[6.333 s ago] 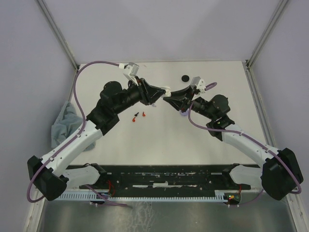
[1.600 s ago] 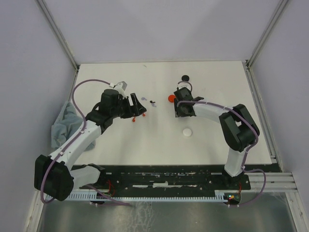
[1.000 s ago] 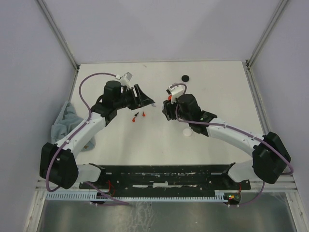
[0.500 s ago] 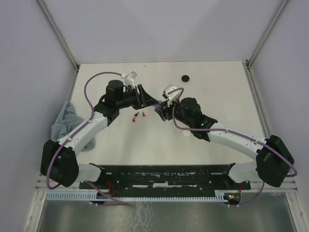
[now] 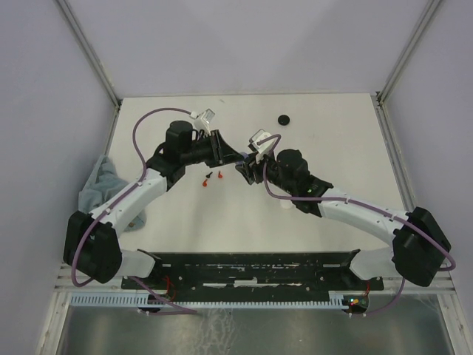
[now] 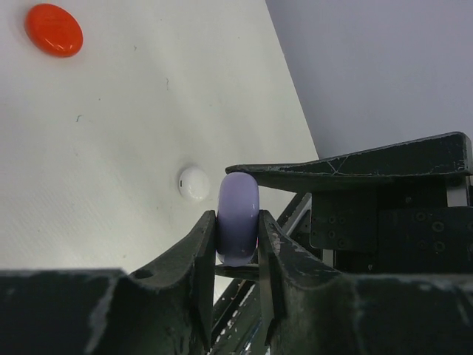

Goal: Insert the wireless bluetooth earbuds into the charging case
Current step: Pick up the charging case at the center of the board.

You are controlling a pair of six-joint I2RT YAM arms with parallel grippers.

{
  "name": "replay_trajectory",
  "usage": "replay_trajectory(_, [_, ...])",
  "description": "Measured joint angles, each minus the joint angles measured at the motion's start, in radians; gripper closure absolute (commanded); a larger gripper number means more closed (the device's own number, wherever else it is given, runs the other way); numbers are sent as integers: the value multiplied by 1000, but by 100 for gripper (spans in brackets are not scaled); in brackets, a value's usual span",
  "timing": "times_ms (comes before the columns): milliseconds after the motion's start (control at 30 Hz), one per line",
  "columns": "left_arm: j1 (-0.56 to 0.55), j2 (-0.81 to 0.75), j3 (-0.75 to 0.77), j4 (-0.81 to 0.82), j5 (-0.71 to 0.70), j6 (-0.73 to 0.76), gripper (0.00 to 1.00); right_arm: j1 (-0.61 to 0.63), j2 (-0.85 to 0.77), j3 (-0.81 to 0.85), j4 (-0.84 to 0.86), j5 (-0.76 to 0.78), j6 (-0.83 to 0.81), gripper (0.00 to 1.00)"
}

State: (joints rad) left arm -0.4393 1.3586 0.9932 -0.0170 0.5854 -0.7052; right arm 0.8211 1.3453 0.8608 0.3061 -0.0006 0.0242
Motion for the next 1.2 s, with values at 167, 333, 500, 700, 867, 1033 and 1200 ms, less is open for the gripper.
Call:
replay_trajectory(167, [-5,0,48,-69,-6,95,81,0,-18,0,-14,-12,-13,25])
replay_trajectory(333, [-5,-3,113,-162,-13,240,84,-40,-82,0,-64,-119,-28,22])
replay_trajectory(500, [-5,-34,168,-238,6,397,84,-167,-153,8,-87,-335,-2,22])
replay_trajectory(700, [-4,-78,217,-293,100,563,84,-287,-166,29,-68,-581,71,24])
replay_trajectory(867, [-4,-101,237,-319,181,666,84,-301,-164,59,-67,-722,98,26])
replay_trajectory(1033, [-4,-107,255,-344,263,742,84,-300,-125,97,-14,-820,137,28])
replay_trajectory(1200, [-4,-107,257,-347,332,774,83,-301,-74,102,46,-874,183,31])
